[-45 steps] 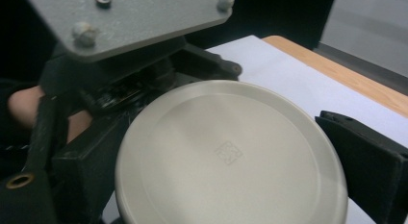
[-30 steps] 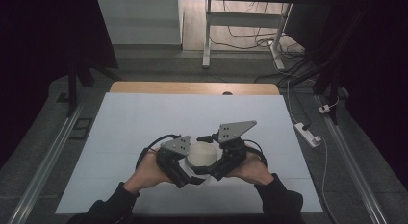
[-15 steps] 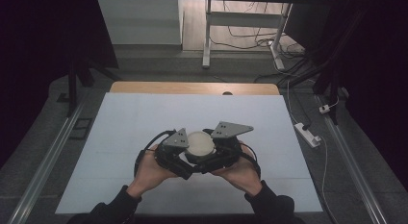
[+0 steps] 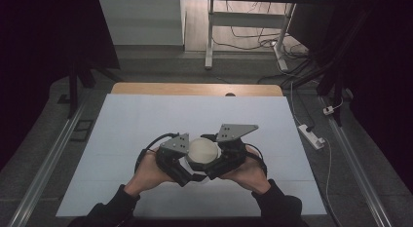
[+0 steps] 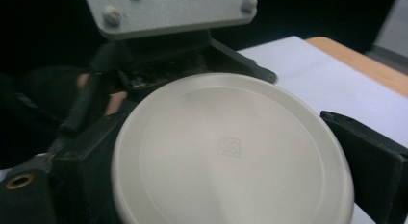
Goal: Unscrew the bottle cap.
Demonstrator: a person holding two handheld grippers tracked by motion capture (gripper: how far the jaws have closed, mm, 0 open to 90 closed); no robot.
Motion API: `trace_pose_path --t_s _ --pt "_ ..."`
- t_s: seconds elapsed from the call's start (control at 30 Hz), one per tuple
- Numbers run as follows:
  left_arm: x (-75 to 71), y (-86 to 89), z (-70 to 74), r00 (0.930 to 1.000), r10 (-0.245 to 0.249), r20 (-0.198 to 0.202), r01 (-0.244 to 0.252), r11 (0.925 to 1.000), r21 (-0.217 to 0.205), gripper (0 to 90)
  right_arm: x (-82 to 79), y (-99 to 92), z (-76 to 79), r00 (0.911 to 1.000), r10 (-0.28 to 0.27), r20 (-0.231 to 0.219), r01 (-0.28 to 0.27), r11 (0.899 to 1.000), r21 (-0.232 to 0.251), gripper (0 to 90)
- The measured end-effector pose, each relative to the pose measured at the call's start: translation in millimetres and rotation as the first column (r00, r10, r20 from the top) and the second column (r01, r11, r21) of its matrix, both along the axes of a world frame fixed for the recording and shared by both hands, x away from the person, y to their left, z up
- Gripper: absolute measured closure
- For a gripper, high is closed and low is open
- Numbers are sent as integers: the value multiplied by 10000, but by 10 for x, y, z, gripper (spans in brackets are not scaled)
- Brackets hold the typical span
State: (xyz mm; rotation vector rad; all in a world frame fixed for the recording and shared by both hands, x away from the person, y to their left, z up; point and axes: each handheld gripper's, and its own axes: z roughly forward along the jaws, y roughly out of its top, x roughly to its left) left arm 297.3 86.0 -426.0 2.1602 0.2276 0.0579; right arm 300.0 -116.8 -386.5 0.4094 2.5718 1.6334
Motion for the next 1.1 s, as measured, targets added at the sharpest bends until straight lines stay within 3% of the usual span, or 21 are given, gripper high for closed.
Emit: trace_pose_path --t_s 0.17,0.2,0.37,0.77,1.1 --pt "6 -10 -19 9999 94 59 -95 9998 176 74 2 -11 11 10000 -23 93 23 10000 -41 73" --pt "9 -18 -29 9998 206 73 -208 9995 237 74 -6 -18 23 9993 -144 331 150 9997 -190 73" --pt "7 -29 -39 9990 404 185 -412 9983 423 74 -17 -39 50 9972 -444 599 459 9986 -244 73" --pt "35 -16 -86 9945 972 379 -996 9927 682 74 24 -94 34 9930 -1040 565 1057 9940 -270 73" --pt "85 58 -116 9893 1394 421 -1415 9886 521 74 71 -185 33 9856 -1522 735 1544 9877 -249 73"
